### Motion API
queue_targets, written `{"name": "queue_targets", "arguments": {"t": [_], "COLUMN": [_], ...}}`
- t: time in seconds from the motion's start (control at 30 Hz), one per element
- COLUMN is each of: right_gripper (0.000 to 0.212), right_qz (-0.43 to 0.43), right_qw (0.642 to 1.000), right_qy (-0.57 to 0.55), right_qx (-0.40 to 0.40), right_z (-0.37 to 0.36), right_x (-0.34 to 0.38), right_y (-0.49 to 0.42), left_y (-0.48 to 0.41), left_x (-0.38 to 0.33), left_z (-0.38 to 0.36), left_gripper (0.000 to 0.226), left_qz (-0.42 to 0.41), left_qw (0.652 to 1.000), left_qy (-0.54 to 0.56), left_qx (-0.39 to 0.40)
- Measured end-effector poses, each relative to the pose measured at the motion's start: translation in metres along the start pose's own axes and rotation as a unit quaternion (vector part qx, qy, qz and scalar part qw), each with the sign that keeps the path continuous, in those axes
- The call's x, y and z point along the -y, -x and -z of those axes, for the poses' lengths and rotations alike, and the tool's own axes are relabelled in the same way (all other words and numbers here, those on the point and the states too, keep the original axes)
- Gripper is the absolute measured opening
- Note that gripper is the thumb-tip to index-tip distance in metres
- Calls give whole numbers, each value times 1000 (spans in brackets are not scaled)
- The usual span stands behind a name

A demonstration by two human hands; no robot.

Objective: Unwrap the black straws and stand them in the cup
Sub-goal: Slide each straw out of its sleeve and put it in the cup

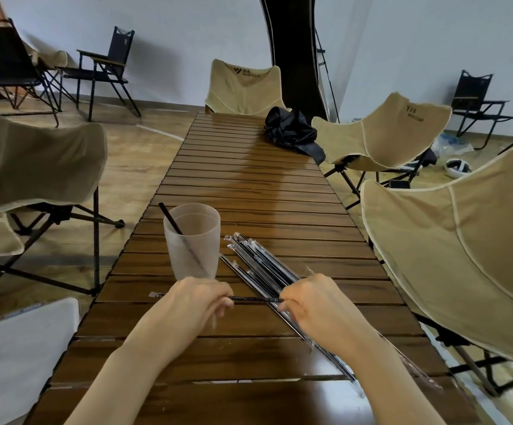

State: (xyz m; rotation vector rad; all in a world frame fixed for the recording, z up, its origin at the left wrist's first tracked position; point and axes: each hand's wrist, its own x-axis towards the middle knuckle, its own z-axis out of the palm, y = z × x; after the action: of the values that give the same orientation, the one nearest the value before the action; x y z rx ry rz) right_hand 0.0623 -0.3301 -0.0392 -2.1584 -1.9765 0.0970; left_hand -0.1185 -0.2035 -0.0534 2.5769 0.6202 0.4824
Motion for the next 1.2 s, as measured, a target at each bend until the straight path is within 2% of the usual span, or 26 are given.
{"name": "queue_targets", "arguments": {"t": [0.2, 0.3, 0.37, 0.4, 0.5, 0.77, 0.9, 1.0, 1.2], "right_gripper": [19, 7, 30, 33, 4, 37, 33, 40, 40], "right_qz": [19, -48, -106, -128, -131, -87, -98, -106, -138], "right_qw": [1000, 993, 983, 980, 984, 985, 979, 974, 968], "right_qy": [-22, -109, -146, -150, -123, -146, -177, -200, -211], "right_qx": [-9, -25, -35, -35, -11, -13, -3, 12, 2], "right_z": [-4, 3, 6, 7, 8, 5, 7, 9, 16], "right_x": [-1, -7, -19, -25, -31, -25, -30, -35, -53], "right_y": [0, 0, 3, 4, 8, 4, 7, 11, 23], "left_y": [0, -7, -7, -6, -2, 0, 1, 1, 3], "left_x": [-2, 2, 6, 7, 11, 19, 23, 28, 40], "left_z": [0, 9, 15, 17, 19, 17, 17, 18, 25], "left_gripper": [24, 19, 17, 17, 15, 17, 16, 16, 25], "left_qz": [-28, -44, -42, -40, -33, -18, -4, 1, 5], "left_qw": [999, 997, 998, 999, 999, 1000, 1000, 1000, 1000], "left_qy": [-10, -8, -18, -21, -14, -9, 20, 23, 6], "left_qx": [29, 56, 32, 21, 23, 12, 18, 19, 16]}}
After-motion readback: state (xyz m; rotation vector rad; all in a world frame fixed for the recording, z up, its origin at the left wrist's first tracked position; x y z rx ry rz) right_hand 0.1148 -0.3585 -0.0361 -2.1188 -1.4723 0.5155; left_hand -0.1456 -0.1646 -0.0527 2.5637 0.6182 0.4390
